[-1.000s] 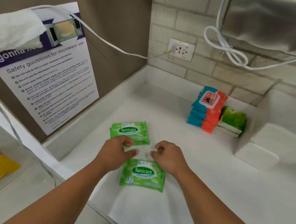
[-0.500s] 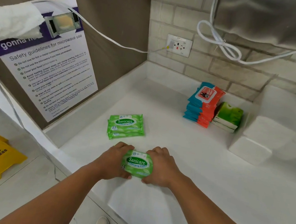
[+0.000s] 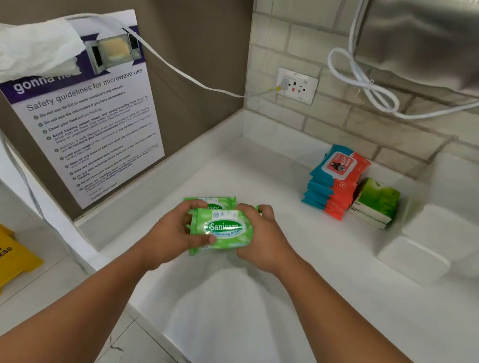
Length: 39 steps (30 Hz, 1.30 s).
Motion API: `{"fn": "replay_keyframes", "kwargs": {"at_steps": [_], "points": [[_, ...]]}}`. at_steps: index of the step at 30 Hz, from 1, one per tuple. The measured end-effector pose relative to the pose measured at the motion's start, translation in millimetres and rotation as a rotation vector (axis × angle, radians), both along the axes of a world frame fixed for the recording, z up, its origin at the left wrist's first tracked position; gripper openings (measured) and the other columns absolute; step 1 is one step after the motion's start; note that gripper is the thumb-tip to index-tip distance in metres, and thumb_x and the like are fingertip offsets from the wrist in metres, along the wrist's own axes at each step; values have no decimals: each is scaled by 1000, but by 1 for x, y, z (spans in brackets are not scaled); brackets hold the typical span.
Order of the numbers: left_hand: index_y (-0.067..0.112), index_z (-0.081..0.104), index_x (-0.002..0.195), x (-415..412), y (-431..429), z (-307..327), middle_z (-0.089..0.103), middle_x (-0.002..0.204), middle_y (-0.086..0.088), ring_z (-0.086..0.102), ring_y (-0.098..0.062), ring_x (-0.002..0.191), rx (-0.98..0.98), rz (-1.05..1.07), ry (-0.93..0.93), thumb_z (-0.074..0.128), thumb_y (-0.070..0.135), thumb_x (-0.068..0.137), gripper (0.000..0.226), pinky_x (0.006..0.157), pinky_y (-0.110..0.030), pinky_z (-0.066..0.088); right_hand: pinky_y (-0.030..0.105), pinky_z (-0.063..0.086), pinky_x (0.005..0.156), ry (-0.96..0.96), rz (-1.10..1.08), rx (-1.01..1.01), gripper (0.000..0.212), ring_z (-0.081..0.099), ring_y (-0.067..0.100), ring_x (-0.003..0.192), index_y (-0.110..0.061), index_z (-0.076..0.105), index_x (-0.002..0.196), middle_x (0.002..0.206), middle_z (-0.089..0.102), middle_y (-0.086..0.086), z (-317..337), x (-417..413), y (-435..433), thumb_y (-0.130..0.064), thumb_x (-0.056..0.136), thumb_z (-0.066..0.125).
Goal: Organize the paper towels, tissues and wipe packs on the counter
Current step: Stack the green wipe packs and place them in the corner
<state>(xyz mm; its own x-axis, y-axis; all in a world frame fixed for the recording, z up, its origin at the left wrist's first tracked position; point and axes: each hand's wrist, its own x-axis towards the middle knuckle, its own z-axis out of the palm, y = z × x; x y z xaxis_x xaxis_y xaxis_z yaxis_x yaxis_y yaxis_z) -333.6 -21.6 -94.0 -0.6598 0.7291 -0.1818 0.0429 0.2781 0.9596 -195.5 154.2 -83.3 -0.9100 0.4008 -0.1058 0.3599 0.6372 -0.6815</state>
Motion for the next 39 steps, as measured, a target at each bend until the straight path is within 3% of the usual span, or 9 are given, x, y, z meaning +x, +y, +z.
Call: {"fn": "replay_keyframes", "kwargs": {"at_steps": [4, 10, 16, 21, 27, 32, 35, 37, 39], "points": [[28, 60, 117, -30, 10, 14, 78, 106, -14, 75, -34, 95, 63, 88, -83, 78, 6, 88, 41, 82, -48, 60, 24, 42, 101, 86, -47, -12, 91, 53, 25, 120, -27, 30, 154, 136, 37, 9, 17, -26, 0, -6, 76, 73], [19, 58, 121, -68, 21, 14, 76, 108, -18, 76, -31, 89, 16, 125, -107, 74, 7, 92, 35, 86, -48, 60, 17, 32, 99, 47, -63, -27, 86, 46, 24, 132, -24, 30, 156, 144, 40, 9, 23, -64, 6, -9, 83, 73], [7, 56, 127, -95, 28, 1, 75, 112, -19, 75, -30, 91, -60, 99, -208, 75, 7, 90, 41, 80, -43, 59, 25, 38, 103, -39, -108, -17, 76, 50, 27, 130, -21, 40, 152, 141, 48, 13, 12, -87, 8, -17, 84, 74], [4, 63, 118, -102, 34, -10, 75, 101, -22, 73, -29, 82, -150, 42, -154, 78, 6, 88, 34, 85, -50, 60, 33, 44, 105, -102, -116, 2, 83, 52, 29, 126, -22, 39, 152, 136, 48, 13, -4, -90, 5, -22, 79, 80], [15, 71, 104, -111, 39, -18, 73, 88, -1, 68, -11, 72, -262, -13, 42, 84, 16, 82, 26, 58, -15, 51, 37, 44, 104, -167, -90, 157, 101, 46, 28, 126, -29, 30, 154, 138, 45, 8, -27, -86, -1, -35, 70, 86], [25, 68, 121, -116, 41, -18, 76, 106, 1, 73, -11, 91, -305, -131, 25, 79, 22, 87, 36, 70, -20, 53, 37, 45, 103, -137, -130, 192, 87, 49, 29, 125, -28, 33, 154, 143, 45, 6, -37, -86, -3, -25, 80, 79], [30, 73, 107, -115, 41, -16, 79, 95, 7, 74, -3, 82, -303, -168, 22, 76, 24, 89, 19, 72, -20, 54, 34, 44, 105, -92, -140, 124, 83, 52, 28, 124, -25, 38, 152, 142, 46, 7, -37, -85, 0, -15, 80, 78], [30, 77, 100, -113, 39, -19, 81, 92, 8, 76, -8, 87, -303, -197, 1, 77, 30, 89, 11, 80, -26, 58, 34, 44, 105, -73, -147, 137, 80, 51, 28, 124, -24, 41, 151, 142, 46, 8, -39, -84, 3, -12, 81, 77], [29, 79, 99, -108, 37, -24, 81, 93, 8, 77, -12, 92, -309, -209, -9, 78, 42, 86, 18, 90, -34, 59, 37, 45, 104, -56, -201, 180, 77, 49, 29, 125, -25, 42, 150, 142, 45, 8, -43, -82, 5, -14, 82, 75]]}}
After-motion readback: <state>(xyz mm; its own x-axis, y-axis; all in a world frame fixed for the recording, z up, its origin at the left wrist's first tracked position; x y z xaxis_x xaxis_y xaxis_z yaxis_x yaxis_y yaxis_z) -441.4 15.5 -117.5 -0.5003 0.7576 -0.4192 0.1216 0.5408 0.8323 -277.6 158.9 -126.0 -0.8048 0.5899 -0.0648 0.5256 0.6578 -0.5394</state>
